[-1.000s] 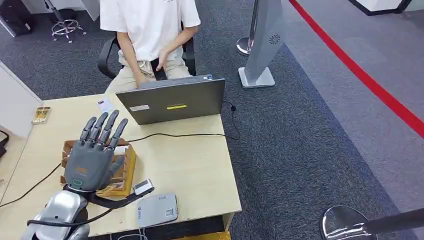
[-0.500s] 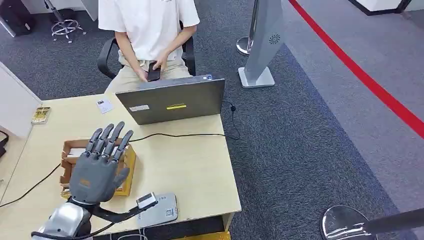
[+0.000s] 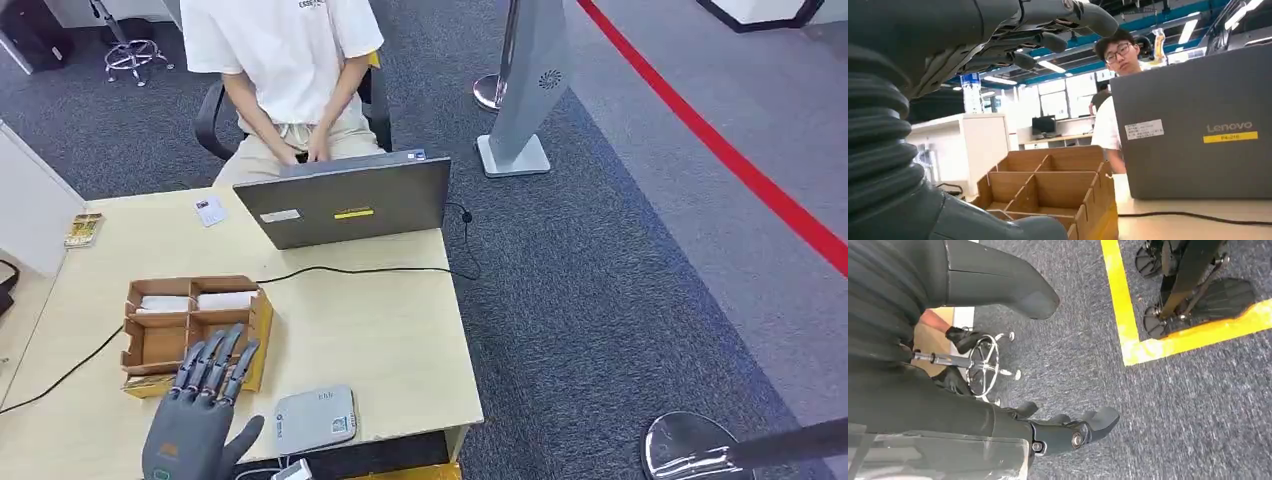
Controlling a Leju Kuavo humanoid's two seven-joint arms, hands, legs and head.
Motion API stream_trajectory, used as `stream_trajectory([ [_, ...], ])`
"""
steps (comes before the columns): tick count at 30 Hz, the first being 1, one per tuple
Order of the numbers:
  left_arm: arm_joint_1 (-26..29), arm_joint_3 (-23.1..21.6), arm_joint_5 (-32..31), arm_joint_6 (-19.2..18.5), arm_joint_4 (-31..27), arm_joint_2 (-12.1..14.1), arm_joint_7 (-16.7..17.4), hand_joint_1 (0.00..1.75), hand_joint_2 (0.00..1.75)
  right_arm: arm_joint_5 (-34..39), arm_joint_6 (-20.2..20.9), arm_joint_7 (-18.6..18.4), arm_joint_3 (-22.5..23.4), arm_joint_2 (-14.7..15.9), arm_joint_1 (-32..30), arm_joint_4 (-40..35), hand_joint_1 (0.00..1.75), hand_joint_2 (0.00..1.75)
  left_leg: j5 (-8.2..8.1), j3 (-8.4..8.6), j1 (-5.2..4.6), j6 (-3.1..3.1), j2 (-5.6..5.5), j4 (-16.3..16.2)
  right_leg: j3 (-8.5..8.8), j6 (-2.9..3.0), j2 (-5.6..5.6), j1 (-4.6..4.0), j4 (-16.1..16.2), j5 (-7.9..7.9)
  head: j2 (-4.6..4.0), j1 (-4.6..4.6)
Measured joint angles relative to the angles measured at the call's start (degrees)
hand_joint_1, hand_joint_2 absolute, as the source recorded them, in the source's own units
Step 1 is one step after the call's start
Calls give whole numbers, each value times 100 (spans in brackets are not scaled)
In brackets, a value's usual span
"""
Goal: Pass the card to the sensor for recognition and then transmit it.
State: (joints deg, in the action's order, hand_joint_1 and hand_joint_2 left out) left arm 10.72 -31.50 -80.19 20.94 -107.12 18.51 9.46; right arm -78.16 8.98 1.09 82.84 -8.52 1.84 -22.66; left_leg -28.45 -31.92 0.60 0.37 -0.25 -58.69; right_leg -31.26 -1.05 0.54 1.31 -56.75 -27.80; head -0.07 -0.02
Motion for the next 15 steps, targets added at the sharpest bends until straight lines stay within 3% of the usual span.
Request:
stream_trajectory([
  [15,97,18,11,33,0,13,90,0,175,-31,0,-26,66,-35,0,-90,0,175,-1,0,0,0,0,0,0,0,0,0,0,0,0,0],
])
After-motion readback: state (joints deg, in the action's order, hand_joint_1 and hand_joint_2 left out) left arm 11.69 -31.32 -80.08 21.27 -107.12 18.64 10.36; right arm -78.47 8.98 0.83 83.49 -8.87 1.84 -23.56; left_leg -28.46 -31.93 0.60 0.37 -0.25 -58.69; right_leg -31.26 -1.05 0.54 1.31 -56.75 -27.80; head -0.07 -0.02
